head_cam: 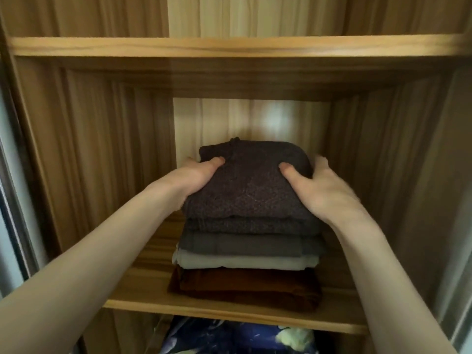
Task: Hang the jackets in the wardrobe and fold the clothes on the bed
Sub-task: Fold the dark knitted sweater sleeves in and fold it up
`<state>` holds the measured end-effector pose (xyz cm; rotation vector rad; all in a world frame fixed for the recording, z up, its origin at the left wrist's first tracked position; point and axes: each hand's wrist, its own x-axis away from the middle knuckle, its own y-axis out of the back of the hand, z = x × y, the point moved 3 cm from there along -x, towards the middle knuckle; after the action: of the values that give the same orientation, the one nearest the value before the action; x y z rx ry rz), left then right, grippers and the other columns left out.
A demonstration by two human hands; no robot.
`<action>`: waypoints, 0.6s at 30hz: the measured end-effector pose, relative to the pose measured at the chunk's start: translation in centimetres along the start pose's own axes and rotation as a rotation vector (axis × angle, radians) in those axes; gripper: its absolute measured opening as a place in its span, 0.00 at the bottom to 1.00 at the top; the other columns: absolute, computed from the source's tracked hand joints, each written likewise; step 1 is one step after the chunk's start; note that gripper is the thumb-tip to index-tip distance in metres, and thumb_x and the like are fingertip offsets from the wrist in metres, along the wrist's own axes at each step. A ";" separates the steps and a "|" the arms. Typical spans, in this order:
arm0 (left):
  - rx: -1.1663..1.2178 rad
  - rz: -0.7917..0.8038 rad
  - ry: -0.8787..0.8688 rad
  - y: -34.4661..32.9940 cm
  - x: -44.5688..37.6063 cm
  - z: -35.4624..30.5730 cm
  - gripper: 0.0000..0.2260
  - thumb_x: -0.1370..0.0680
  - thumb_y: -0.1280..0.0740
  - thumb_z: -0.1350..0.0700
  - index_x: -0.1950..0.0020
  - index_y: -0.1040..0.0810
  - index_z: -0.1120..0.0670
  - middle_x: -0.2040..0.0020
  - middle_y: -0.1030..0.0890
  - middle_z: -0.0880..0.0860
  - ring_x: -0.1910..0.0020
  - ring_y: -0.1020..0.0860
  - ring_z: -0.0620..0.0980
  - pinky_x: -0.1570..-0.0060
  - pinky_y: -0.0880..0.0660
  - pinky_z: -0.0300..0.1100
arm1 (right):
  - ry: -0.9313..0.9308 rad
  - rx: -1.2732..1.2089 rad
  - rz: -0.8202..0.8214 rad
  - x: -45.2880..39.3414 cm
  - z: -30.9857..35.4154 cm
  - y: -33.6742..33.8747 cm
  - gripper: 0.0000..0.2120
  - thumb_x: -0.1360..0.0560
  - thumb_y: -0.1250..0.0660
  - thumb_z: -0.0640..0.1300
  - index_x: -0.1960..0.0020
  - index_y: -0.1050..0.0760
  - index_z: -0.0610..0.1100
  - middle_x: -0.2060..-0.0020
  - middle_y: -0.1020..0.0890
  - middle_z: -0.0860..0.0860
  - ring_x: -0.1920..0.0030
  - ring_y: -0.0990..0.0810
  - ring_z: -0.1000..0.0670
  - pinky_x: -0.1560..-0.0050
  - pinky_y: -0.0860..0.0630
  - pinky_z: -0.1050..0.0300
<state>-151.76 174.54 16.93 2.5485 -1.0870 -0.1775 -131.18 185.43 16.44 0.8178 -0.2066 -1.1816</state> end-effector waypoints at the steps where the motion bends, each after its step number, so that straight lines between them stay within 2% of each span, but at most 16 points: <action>1: -0.060 -0.017 -0.004 0.2 0.1 -0.2 0.39 0.19 0.37 0.34 0.16 0.44 0.55 0.25 0.28 0.59 0.30 0.26 0.60 0.40 0.28 0.46 | 0.051 0.137 -0.047 -0.1 0.4 0.6 0.40 0.22 0.42 0.72 0.18 0.44 0.50 0.24 0.31 0.44 0.26 0.31 0.38 0.28 0.30 0.41; 3: -0.197 -0.052 -0.033 0.4 0.4 -0.7 0.38 0.17 0.39 0.35 0.15 0.49 0.54 0.23 0.32 0.58 0.29 0.28 0.60 0.49 0.29 0.44 | 0.191 0.183 -0.069 -0.4 1.5 1.6 0.36 0.19 0.40 0.67 0.18 0.42 0.51 0.23 0.31 0.45 0.25 0.32 0.39 0.27 0.31 0.41; 5: -0.388 -0.115 -0.091 0.7 0.5 -1.1 0.36 0.16 0.41 0.37 0.15 0.51 0.51 0.22 0.32 0.58 0.32 0.26 0.60 0.54 0.25 0.44 | 0.373 0.192 -0.033 -0.9 2.8 1.7 0.32 0.18 0.41 0.64 0.18 0.39 0.53 0.22 0.32 0.47 0.23 0.34 0.43 0.25 0.33 0.42; 6: -0.517 -0.166 -0.147 0.7 0.5 -1.3 0.33 0.15 0.42 0.39 0.15 0.49 0.51 0.22 0.33 0.59 0.32 0.26 0.60 0.51 0.23 0.46 | 0.440 0.231 -0.011 -1.2 3.2 1.3 0.31 0.17 0.41 0.64 0.18 0.39 0.53 0.21 0.35 0.49 0.21 0.37 0.44 0.23 0.36 0.42; 7: -0.634 -0.228 -0.227 0.7 0.5 -1.6 0.29 0.14 0.43 0.41 0.16 0.45 0.51 0.23 0.33 0.60 0.31 0.27 0.61 0.43 0.24 0.49 | 0.476 0.270 0.019 -1.6 3.4 0.7 0.31 0.17 0.42 0.65 0.18 0.39 0.54 0.19 0.37 0.50 0.20 0.40 0.45 0.22 0.38 0.43; 9: -0.704 -0.283 -0.397 0.2 0.7 -2.2 0.22 0.13 0.45 0.47 0.20 0.34 0.53 0.25 0.31 0.59 0.28 0.30 0.61 0.31 0.30 0.51 | 0.449 0.314 0.100 -2.2 3.2 -0.8 0.33 0.18 0.44 0.67 0.18 0.41 0.55 0.18 0.39 0.52 0.20 0.40 0.46 0.22 0.38 0.45; 11: -0.637 -0.191 -0.502 -1.1 1.2 -2.2 0.20 0.13 0.45 0.48 0.21 0.31 0.50 0.23 0.30 0.54 0.25 0.32 0.56 0.27 0.34 0.47 | 0.380 0.326 0.142 -3.0 2.2 -2.0 0.33 0.19 0.46 0.69 0.18 0.40 0.57 0.19 0.36 0.53 0.21 0.36 0.46 0.25 0.34 0.47; 14: -0.723 -0.020 -0.456 -3.3 1.2 -0.6 0.23 0.13 0.47 0.44 0.17 0.37 0.45 0.18 0.35 0.50 0.21 0.36 0.53 0.23 0.39 0.45 | 0.289 0.301 0.189 -4.1 1.0 -2.4 0.32 0.19 0.48 0.70 0.19 0.38 0.58 0.21 0.32 0.52 0.24 0.31 0.44 0.30 0.30 0.49; 18: -0.715 -0.046 -0.414 -3.4 0.7 0.5 0.23 0.14 0.46 0.42 0.18 0.37 0.43 0.20 0.32 0.51 0.22 0.33 0.54 0.24 0.35 0.47 | 0.284 0.296 0.235 -4.9 0.8 -2.9 0.33 0.21 0.48 0.70 0.20 0.36 0.58 0.23 0.30 0.51 0.25 0.30 0.44 0.30 0.29 0.47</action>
<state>-149.14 176.04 15.23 1.9199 -0.8776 -0.9537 -135.73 189.00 16.33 1.1765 -0.2389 -0.8133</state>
